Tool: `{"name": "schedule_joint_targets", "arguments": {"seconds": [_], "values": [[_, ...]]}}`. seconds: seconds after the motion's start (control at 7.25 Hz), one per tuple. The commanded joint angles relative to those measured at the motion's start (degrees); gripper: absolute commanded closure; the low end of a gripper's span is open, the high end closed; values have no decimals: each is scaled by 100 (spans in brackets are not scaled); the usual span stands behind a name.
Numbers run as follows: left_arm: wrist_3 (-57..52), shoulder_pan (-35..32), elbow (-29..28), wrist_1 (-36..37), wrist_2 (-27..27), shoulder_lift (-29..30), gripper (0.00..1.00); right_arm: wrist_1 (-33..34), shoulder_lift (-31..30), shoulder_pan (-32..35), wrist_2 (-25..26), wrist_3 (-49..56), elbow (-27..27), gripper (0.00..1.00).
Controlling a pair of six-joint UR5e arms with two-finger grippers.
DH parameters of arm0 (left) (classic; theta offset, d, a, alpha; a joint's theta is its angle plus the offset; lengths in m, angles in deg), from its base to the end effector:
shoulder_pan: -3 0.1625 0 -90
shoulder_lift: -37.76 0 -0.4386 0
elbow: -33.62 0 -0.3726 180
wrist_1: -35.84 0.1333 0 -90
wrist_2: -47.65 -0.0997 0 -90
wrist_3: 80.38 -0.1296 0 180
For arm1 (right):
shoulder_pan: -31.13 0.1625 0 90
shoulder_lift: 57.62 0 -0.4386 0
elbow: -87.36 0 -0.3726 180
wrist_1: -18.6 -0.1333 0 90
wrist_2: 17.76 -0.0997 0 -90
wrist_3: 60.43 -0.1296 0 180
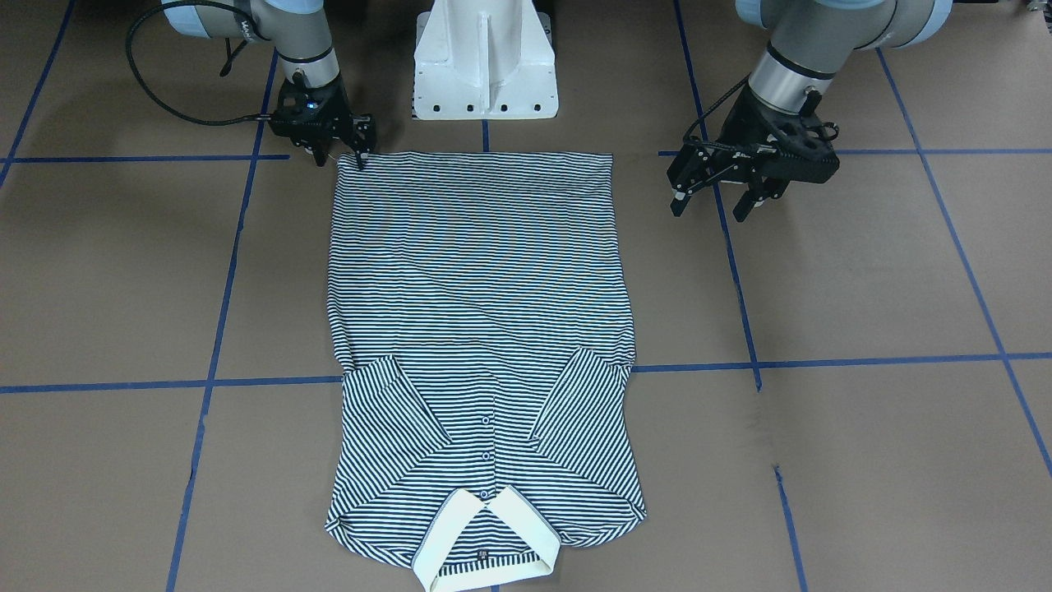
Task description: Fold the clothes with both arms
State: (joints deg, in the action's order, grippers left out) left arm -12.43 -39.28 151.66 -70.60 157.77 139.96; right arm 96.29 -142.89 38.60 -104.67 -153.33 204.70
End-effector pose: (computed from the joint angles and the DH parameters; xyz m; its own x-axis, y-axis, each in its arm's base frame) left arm 0.3351 -0.4246 0.3340 0.5340 -0.0091 -0.8454 0.2358 0.9619 0.1386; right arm -0.4911 -0.2059 0.4245 0.6993 0.1426 0.7005 -0.2028 0.9792 0.0031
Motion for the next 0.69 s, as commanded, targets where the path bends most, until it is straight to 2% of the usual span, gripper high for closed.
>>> {"name": "schedule_joint_targets", "arguments": {"seconds": [0.0,0.55], "values": [[-1,0,0,0,0,2,0,9,-8,9,-10,0,17,100],[-1,26,-44,9,18,46,0,0,54,61,-19,0,105,100]]}}
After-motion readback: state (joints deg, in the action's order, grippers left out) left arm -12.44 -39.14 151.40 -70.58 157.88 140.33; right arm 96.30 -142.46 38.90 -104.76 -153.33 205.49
